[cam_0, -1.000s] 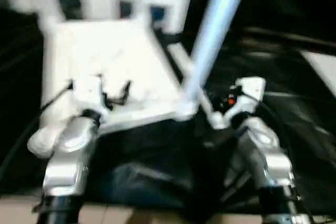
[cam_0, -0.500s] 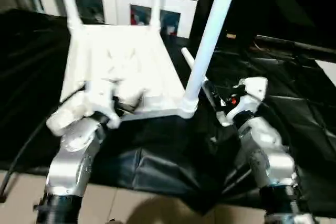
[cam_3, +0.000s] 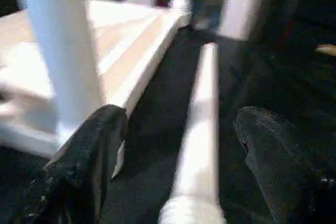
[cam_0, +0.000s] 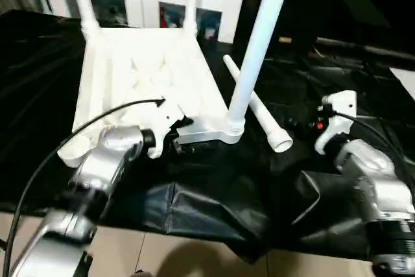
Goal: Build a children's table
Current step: Move to table
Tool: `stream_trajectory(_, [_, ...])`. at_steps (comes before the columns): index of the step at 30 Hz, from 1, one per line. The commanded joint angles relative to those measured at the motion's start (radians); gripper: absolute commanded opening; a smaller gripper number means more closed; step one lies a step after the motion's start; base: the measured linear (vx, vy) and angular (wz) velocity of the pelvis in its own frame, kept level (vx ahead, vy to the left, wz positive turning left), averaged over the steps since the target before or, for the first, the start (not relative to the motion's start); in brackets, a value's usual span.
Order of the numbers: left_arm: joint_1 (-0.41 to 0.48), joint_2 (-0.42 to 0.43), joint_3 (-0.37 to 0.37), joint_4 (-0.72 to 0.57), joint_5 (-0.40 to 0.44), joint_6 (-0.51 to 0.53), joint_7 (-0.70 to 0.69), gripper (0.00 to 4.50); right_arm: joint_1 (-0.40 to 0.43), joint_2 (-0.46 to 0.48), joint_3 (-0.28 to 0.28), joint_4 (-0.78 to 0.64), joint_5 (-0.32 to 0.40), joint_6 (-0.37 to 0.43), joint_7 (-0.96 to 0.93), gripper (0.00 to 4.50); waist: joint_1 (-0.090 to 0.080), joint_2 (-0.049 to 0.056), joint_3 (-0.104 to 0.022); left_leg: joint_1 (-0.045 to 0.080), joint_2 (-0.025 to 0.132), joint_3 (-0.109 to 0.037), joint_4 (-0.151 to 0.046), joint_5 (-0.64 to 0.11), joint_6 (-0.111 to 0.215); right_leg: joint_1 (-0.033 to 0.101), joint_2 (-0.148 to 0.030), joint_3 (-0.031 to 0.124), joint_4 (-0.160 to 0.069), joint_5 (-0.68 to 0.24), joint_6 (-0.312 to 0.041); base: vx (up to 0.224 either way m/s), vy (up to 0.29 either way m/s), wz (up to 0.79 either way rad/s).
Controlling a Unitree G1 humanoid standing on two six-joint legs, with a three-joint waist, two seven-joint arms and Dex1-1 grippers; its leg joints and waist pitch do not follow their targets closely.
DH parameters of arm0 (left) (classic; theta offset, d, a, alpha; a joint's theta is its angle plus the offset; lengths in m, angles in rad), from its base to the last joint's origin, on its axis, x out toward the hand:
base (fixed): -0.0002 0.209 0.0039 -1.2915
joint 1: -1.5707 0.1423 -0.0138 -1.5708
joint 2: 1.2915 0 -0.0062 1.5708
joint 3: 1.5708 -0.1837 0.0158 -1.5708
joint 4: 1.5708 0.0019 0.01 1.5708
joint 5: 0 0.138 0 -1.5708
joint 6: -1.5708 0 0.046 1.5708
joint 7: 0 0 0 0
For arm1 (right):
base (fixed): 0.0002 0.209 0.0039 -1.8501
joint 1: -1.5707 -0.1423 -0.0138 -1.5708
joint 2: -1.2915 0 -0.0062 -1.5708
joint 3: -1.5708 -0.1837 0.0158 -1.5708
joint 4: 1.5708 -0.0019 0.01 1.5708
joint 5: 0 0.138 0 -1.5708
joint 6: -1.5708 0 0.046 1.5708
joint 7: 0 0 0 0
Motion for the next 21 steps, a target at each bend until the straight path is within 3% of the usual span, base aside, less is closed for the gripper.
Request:
stream_trajectory(1, [-0.073, -0.009, -0.018, 0.107, 0.03, -0.039, -0.029, 3.79, 0.006, -0.044, 0.001, -0.039, 0.015, 0.012, 0.05, 3.69, 0.008, 0.037, -0.079, 0.013, 0.014, -0.003, -0.054, -0.016, 0.034, 0.056, -0.07, 0.035, -0.053, 0.285, -0.252, 0.0, 0.0, 0.0])
stream_trajectory(2, [-0.094, -0.012, -0.023, 0.141, 0.042, -0.048, -0.028, 3.79, 0.007, -0.052, 0.001, -0.045, 0.015, 0.011, 0.058, 3.69, 0.006, 0.029, -0.078, 0.014, 0.013, 0.001, -0.054, -0.015, 0.042, 0.054, -0.066, 0.034, -0.059, 0.289, -0.253, 0.0, 0.0, 0.0])
stream_trajectory(4, [-0.144, -0.019, -0.031, 0.225, 0.066, -0.067, -0.025, 3.63, 0.007, -0.067, 0.006, -0.059, 0.016, 0.018, 0.075, 3.69, 0.011, 0.027, -0.076, 0.007, 0.012, 0.0, -0.052, -0.01, 0.06, 0.062, -0.07, 0.034, -0.056, 0.298, -0.267, 0.0, 0.0, 0.0])
stream_trajectory(6, [-0.182, -0.029, -0.03, 0.294, 0.077, -0.075, -0.018, 3.37, 0.013, -0.076, 0.015, -0.075, 0.015, 0.025, 0.095, 3.69, 0.011, 0.042, -0.075, 0.009, 0.014, 0.0, -0.052, -0.04, 0.055, 0.059, -0.073, 0.034, -0.06, 0.249, -0.274, 0.0, 0.0, 0.0])
stream_trajectory(8, [-0.194, -0.033, -0.029, 0.319, 0.079, -0.075, -0.02, 3.35, 0.018, -0.079, 0.017, -0.081, 0.013, 0.027, 0.102, 3.69, 0.009, 0.041, -0.075, 0.009, 0.015, 0.0, -0.053, -0.054, 0.052, 0.06, -0.073, 0.034, -0.062, 0.233, -0.277, 0.0, 0.0, 0.0])
stream_trajectory(11, [-0.233, -0.052, -0.029, 0.395, 0.069, -0.057, -0.08, 3.16, 0.035, -0.083, 0.02, -0.097, 0.007, 0.03, 0.104, 3.69, 0.011, 0.057, -0.075, 0.009, 0.016, -0.002, -0.053, -0.065, 0.044, 0.059, -0.075, 0.035, -0.063, 0.214, -0.289, 0.0, 0.0, 0.0])
stream_trajectory(13, [-0.248, -0.058, -0.032, 0.423, 0.067, -0.064, -0.106, 2.9, 0.042, -0.086, 0.022, -0.102, 0.007, 0.028, 0.104, 3.69, 0.01, 0.053, -0.075, 0.008, 0.016, -0.002, -0.054, -0.071, 0.044, 0.061, -0.075, 0.034, -0.065, 0.209, -0.294, 0.0, 0.0, 0.0])
stream_trajectory(15, [-0.268, -0.067, -0.035, 0.459, 0.077, -0.079, -0.122, 2.9, 0.049, -0.089, 0.023, -0.107, 0.007, 0.028, 0.102, 3.69, 0.01, 0.058, -0.074, 0.009, 0.017, -0.002, -0.054, -0.079, 0.044, 0.06, -0.076, 0.034, -0.067, 0.197, -0.299, 0.0, 0.0, 0.0])
stream_trajectory(21, [-0.316, -0.089, -0.056, 0.565, 0.14, -0.131, -0.077, 2.36, 0.056, -0.091, 0.027, -0.12, 0.003, 0.033, 0.108, 3.69, 0.011, 0.06, -0.074, 0.007, 0.016, -0.003, -0.053, -0.063, 0.06, 0.063, -0.076, 0.033, -0.066, 0.217, -0.295, 0.0, 0.0, 0.0])
